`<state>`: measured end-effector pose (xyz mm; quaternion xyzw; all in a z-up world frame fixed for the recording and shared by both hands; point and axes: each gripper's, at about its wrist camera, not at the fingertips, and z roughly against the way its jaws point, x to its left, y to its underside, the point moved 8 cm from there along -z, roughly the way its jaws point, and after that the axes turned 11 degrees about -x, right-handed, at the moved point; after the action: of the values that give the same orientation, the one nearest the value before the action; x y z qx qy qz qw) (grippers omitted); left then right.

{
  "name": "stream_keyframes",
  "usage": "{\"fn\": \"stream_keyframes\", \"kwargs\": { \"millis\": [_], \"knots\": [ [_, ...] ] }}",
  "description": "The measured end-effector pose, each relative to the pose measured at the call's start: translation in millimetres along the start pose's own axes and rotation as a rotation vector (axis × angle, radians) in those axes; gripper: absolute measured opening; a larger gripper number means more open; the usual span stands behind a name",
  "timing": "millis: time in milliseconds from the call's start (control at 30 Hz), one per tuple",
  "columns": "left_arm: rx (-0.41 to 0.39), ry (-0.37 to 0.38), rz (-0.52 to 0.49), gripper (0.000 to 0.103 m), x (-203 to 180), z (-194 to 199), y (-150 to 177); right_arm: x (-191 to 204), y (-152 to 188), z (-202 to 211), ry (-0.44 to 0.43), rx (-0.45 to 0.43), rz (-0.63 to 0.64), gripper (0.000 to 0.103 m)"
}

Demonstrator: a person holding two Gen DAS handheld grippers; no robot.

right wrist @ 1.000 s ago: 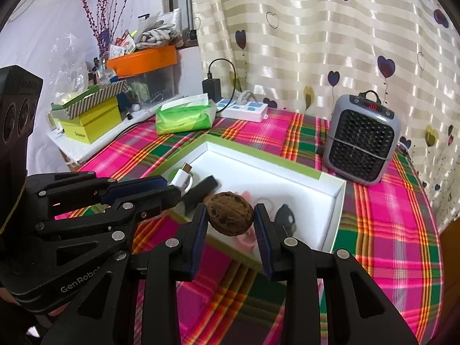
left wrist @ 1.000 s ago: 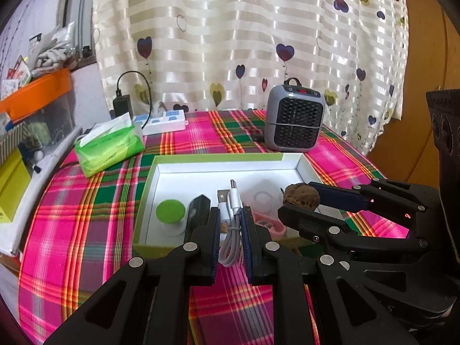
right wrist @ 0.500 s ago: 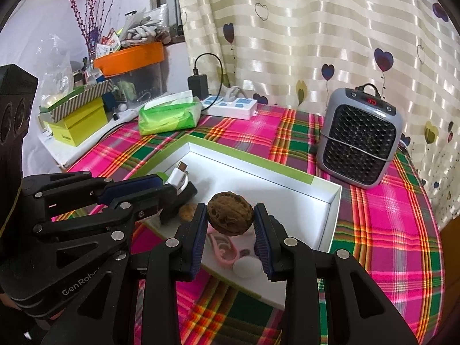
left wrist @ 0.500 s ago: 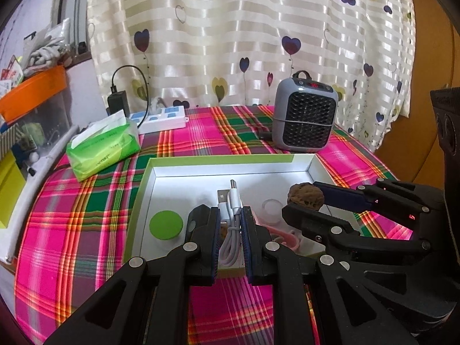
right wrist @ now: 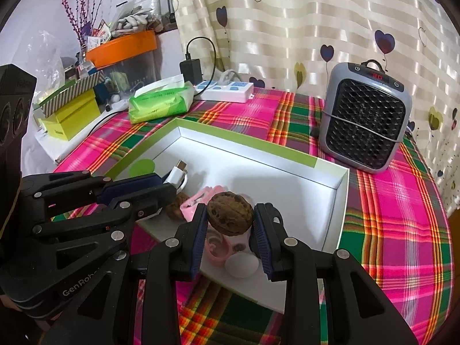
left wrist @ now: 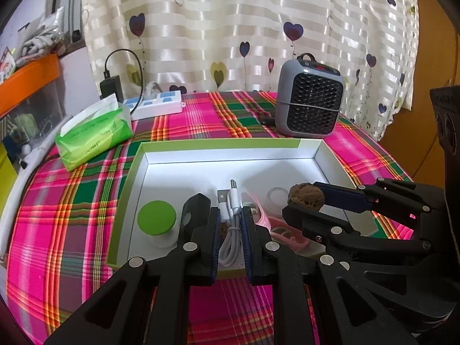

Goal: Organize objects
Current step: 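Lift and carry the white cable and walnut over the box with both tools, then lower the white cable into the box with the left tool while the right lowers the walnut, releasing both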

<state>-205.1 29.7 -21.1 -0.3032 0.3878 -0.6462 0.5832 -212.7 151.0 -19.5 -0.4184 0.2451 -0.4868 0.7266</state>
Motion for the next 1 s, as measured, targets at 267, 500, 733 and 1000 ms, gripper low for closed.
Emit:
{"fn": "stream_keyframes", "kwargs": {
  "millis": [267,500,733,1000],
  "knots": [
    [0.020,-0.007,0.000,0.012,1.9,-6.3,4.3,-1.6,4.3,-5.6,0.005,0.020,0.001,0.034],
    [0.010,-0.025,-0.013,0.012,2.7,-7.9,3.5,-2.7,6.0,-9.1,0.005,0.025,-0.004,0.034],
    [0.003,-0.026,-0.015,0.012,2.7,-11.9,0.5,-6.8,5.3,-11.9,0.025,0.019,-0.010,0.034],
    [-0.004,-0.034,-0.019,0.012,3.4,-18.3,-5.7,-12.5,1.8,-16.3,0.045,0.013,-0.031,0.034]
  ]
}}
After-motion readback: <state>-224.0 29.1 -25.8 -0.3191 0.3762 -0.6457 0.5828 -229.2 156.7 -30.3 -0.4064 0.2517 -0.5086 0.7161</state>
